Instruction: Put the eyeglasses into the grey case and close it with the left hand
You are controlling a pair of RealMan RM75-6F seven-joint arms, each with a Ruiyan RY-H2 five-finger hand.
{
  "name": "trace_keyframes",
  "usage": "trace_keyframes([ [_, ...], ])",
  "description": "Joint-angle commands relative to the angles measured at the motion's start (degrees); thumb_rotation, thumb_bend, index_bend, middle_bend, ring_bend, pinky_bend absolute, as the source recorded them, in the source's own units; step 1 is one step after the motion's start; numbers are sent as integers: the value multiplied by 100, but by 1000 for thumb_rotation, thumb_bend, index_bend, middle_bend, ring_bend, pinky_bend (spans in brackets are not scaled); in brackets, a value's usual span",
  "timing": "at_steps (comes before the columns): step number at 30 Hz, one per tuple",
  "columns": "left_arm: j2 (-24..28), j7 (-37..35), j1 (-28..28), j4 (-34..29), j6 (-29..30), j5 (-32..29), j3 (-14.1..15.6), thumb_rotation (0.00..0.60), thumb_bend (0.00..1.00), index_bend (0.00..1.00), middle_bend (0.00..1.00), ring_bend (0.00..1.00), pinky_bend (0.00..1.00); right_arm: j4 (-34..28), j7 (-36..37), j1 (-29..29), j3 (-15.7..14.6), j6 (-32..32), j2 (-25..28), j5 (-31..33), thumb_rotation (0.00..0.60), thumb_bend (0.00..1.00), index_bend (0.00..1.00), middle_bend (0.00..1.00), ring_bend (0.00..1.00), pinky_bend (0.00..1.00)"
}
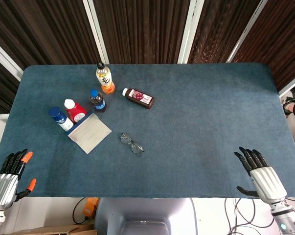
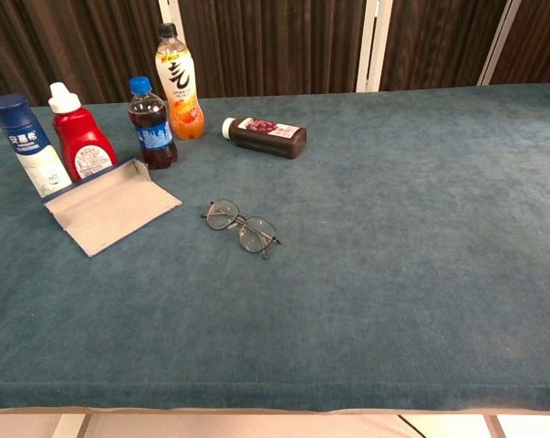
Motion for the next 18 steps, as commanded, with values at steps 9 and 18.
trace_keyframes([
  [9,-69,-81,-127,97,-101,207,56,600,360,0,0,0,0,-13,-23,4,-17,-30,4,-6,600,252,0,0,0,0],
  [18,-510,-216,-1027,192,-900,795,-20,600,363,34,0,0,0,1,11,26,14,-59,-9,32,600,251,0,0,0,0],
])
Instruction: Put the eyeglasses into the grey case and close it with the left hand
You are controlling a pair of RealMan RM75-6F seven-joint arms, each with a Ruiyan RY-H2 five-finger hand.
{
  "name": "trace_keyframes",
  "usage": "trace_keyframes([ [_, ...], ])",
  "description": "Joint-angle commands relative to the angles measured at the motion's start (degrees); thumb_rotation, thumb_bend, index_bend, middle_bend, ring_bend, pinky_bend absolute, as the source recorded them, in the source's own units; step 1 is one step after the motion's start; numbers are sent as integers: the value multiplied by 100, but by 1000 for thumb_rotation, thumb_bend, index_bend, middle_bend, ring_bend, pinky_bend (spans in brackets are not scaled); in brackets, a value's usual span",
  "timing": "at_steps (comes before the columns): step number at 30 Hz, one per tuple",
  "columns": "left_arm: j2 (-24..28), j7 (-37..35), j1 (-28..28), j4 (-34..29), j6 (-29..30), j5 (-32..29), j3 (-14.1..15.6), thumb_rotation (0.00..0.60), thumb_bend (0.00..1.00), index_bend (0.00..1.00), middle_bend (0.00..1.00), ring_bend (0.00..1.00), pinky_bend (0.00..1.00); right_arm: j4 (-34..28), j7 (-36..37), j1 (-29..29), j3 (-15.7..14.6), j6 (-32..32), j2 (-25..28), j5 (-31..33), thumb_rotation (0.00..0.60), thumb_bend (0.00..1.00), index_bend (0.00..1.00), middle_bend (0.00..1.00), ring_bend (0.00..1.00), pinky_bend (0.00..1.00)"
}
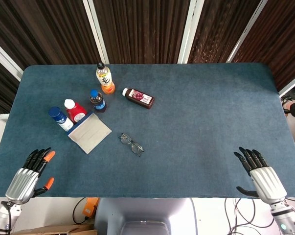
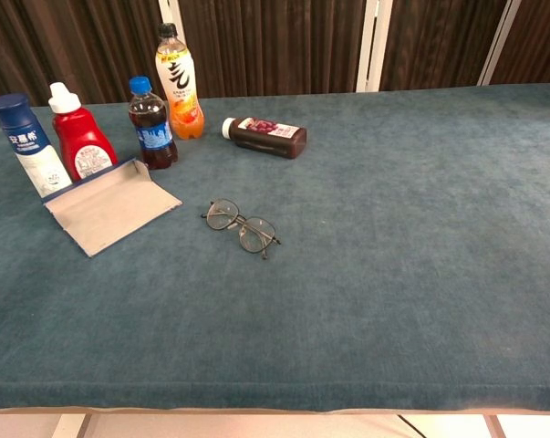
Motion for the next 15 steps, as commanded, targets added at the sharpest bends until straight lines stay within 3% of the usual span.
trace_keyframes([
  [1,-230,164,-488,-120,-522,175,-118,600,363,36,4,1,1,7,-45,22,20,-60,-23,59,600,251,0,0,0,0],
  [7,-655,768,-1069,-465,-1238,-100,-473,600,363,47,67,42,110,-5,-49,41,48,-100,-25,121,600,252,0,0,0,0],
  [15,-1421,1576,-1724,-536,-2190,-1125,-1002,600,362,81,25,20,59,-9,149,48,89,-67,55,168,600,252,0,0,0,0],
])
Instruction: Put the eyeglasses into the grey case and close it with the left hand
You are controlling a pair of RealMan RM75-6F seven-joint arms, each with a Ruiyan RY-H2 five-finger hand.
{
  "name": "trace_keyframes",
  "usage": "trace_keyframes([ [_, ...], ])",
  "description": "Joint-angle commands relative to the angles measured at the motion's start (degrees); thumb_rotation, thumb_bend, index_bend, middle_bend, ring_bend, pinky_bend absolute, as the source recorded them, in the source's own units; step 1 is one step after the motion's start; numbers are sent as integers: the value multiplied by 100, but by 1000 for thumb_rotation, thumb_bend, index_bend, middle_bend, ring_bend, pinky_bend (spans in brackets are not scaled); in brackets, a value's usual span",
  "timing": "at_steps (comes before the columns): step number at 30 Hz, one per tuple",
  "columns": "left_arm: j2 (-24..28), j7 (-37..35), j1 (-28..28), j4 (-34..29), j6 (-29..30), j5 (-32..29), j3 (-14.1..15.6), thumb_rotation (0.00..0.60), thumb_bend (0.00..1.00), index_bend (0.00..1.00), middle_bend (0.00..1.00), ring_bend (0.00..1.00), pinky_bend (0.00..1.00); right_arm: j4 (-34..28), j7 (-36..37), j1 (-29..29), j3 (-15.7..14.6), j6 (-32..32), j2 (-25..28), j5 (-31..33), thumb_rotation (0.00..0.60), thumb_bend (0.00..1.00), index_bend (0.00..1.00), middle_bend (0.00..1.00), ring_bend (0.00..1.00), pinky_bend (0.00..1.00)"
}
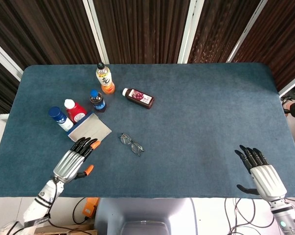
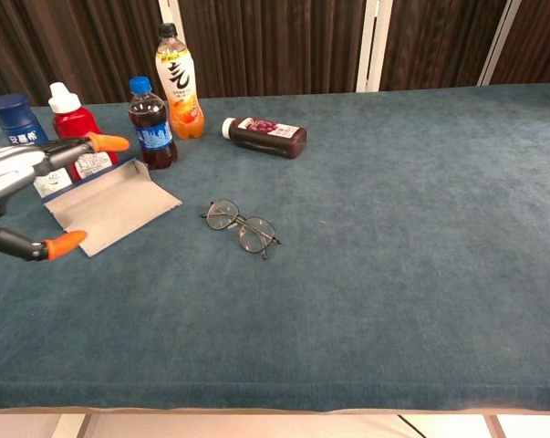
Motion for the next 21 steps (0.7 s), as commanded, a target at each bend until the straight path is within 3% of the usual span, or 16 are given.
trace_keyframes([
  [1,-516,452,-390,63,-442,-491,-295,600,362,83,24,20,59,5,92,0,21,23,38,21,600,252,0,0,0,0],
  [10,-1855,901,-1093,1292,-861,-1426,-851,600,362,160,0,0,26,37,333,49,95,-75,132,199,600,252,0,0,0,0],
  [21,-2607,820,-1744,2710,-1020,-1477,-911,600,361,272,0,0,8,72,631,31,162,-3,244,277,600,252,0,0,0,0],
])
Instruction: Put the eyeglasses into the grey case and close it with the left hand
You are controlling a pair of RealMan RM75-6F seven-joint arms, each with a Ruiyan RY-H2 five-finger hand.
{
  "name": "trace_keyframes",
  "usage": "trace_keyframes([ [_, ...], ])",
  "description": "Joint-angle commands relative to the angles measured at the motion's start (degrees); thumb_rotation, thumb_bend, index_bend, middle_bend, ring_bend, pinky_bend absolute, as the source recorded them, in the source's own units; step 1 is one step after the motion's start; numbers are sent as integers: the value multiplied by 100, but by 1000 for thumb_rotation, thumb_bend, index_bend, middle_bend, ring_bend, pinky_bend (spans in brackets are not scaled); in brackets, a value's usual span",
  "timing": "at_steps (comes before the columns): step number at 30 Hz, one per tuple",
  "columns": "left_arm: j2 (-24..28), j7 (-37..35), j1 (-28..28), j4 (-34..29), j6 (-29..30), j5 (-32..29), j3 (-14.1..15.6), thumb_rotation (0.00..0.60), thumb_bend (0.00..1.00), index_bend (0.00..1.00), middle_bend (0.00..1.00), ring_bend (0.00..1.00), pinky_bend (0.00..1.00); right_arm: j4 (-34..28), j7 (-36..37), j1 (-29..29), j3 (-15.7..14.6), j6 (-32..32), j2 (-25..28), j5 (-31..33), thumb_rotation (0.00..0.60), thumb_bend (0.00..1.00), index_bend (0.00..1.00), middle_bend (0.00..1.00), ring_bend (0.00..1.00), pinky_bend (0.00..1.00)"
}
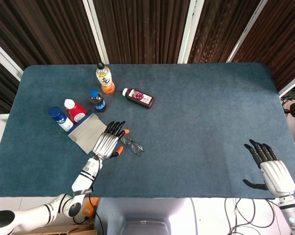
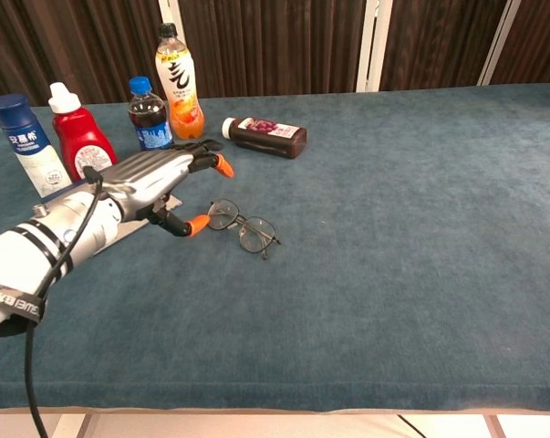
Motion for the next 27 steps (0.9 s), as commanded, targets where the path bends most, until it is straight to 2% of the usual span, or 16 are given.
trace_keyframes([
  [1,-223,-94,-214,404,-41,31,6,600,361,292,0,0,6,7,28,1,10,-3,12,16,600,252,0,0,0,0],
  [6,-407,-309,-377,804,-58,63,45,600,360,356,0,0,2,9,78,-2,24,8,28,27,600,252,0,0,0,0],
  [27,-812,-171,-721,1469,-225,-126,166,600,369,433,0,0,0,26,202,-16,34,33,73,14,600,252,0,0,0,0],
])
